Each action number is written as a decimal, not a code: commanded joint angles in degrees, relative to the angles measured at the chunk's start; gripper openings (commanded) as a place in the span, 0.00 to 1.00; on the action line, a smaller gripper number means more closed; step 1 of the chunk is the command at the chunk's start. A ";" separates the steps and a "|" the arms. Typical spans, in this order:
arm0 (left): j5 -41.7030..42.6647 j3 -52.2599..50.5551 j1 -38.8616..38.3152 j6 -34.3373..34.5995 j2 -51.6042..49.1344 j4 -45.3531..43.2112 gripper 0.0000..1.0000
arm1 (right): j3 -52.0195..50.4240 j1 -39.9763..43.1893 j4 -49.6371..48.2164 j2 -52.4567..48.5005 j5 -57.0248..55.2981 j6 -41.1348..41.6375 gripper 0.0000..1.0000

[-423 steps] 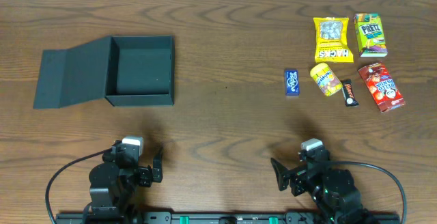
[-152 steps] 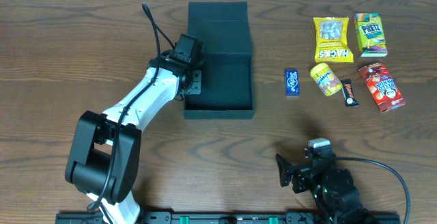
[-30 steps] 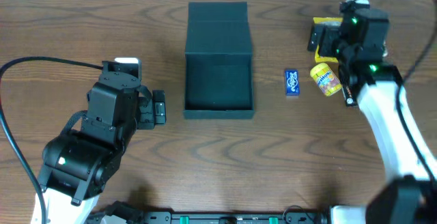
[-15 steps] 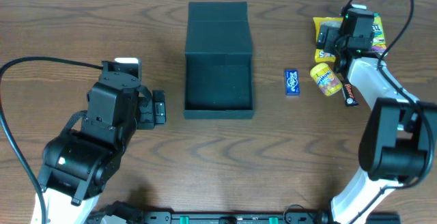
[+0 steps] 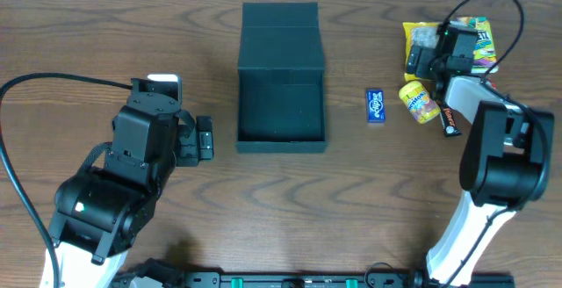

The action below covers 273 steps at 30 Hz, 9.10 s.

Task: Pack container
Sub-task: 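Grasp the yellow candy bag with the right gripper and lift, then carry the candy bag left and lower it into the black box, then release the bag and move the right gripper to the Pretz box, then grasp the yellow-green Pretz box with the right gripper and lift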

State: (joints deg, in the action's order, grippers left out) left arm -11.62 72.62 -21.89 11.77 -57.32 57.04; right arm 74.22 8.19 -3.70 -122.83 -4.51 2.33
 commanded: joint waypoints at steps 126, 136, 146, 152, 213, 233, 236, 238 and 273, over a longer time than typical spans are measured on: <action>-0.81 1.14 0.13 -0.63 0.00 0.17 0.95 | 2.82 -55.89 25.99 15.32 -16.61 48.46 0.01; -0.83 1.14 0.13 -0.63 0.00 0.17 0.95 | 2.82 -55.89 23.65 10.19 -14.67 51.87 0.01; -0.83 1.14 0.13 -0.63 0.00 0.17 0.95 | 2.82 -55.84 23.76 10.21 -13.20 41.62 0.68; -0.81 1.14 0.13 -0.63 0.00 0.17 0.95 | 2.84 -55.76 24.11 13.49 -13.29 31.98 0.94; -0.83 1.14 0.13 -0.63 0.00 0.17 0.95 | 2.67 3.34 2.10 11.80 -11.02 -3.80 0.99; -0.83 1.14 0.13 -0.63 0.00 0.17 0.95 | 2.67 11.80 -3.02 -0.79 -3.98 -0.68 0.99; -0.81 1.14 0.13 -0.63 0.00 0.17 0.95 | 2.73 12.66 -4.85 -1.90 -2.73 -0.70 0.99; -0.83 1.14 0.13 -0.63 0.00 0.17 0.95 | 2.93 13.25 -6.03 -2.67 -0.17 -0.70 0.99; -0.81 1.14 0.13 -0.63 0.00 0.17 0.95 | 10.08 14.14 2.16 -8.85 4.74 -0.02 0.77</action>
State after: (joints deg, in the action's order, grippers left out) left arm -11.62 72.62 -21.89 11.77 -57.32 57.04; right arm 84.27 22.06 -2.59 -130.61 0.12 1.17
